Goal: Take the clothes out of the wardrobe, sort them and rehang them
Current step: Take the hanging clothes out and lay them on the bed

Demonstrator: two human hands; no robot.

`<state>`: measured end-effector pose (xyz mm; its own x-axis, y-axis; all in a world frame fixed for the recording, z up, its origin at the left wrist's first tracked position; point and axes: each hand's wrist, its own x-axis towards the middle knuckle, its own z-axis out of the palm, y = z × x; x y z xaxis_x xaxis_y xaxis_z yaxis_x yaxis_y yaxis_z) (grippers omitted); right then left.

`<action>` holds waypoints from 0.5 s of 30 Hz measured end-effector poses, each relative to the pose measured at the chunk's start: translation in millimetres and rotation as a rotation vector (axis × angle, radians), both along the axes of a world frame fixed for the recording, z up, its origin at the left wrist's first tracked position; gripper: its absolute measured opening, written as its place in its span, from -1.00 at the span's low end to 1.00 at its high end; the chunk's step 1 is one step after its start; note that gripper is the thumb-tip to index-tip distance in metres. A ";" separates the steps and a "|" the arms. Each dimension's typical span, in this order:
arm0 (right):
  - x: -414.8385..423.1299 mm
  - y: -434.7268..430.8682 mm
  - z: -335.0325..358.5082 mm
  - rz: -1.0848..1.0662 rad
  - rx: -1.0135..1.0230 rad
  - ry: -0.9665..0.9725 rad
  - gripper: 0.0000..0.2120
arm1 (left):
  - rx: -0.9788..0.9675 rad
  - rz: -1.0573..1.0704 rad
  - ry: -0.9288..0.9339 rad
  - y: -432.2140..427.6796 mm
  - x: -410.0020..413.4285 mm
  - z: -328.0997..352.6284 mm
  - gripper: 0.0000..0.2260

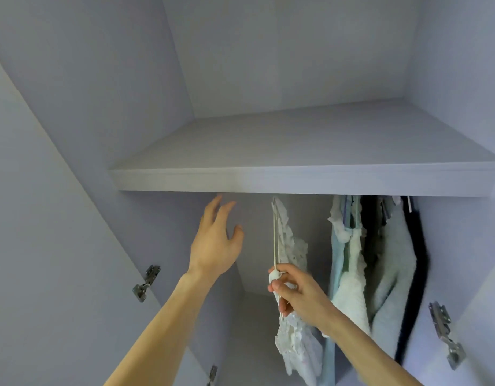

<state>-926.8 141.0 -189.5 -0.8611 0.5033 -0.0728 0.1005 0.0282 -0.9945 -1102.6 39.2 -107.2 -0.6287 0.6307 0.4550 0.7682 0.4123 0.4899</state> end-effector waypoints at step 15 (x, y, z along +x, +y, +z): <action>13.3 -145.8 9.2 0.320 0.048 0.019 -0.76 | 0.343 0.114 -0.944 -117.2 60.6 -13.1 -0.80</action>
